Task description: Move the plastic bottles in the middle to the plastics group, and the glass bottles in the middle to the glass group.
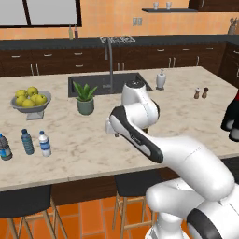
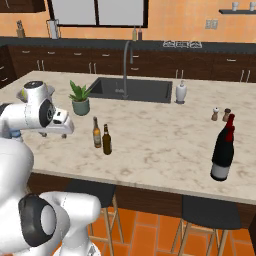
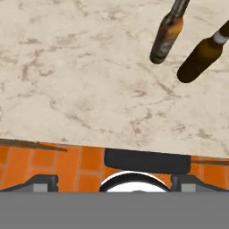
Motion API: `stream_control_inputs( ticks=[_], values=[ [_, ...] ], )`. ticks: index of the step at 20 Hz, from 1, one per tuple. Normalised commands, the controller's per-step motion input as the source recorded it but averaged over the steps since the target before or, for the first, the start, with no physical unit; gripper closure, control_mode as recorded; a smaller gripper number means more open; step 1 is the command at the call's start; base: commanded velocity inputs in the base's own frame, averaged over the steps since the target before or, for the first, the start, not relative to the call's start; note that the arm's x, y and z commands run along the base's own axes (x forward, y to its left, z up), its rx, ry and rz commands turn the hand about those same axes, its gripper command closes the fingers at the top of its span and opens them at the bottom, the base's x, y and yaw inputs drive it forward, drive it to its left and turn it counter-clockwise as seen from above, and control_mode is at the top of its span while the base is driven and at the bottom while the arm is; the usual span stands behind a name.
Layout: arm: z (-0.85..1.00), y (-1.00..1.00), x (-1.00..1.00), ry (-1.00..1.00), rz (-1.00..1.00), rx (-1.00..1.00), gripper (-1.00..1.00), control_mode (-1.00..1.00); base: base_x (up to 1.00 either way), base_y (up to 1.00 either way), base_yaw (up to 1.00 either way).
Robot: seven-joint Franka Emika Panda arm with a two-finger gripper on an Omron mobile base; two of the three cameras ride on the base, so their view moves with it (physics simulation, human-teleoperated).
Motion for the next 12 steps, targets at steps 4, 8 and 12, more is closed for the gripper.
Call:
stream_control_inputs(
  ticks=[4, 8, 12],
  values=[
    [0.23, -1.0, -0.02, 0.04, -0.27, -0.06, -1.0, -1.0, 0.0, 0.0, 0.0],
    [0.0, -0.92, 0.0, -0.04, -0.17, -0.05, -1.0, -1.0, 0.0, 0.0, 0.0],
    [-0.03, -0.85, 0.04, -0.13, 0.02, 0.03, -1.0, -1.0, 0.0, 0.0, 0.0]
  ],
)
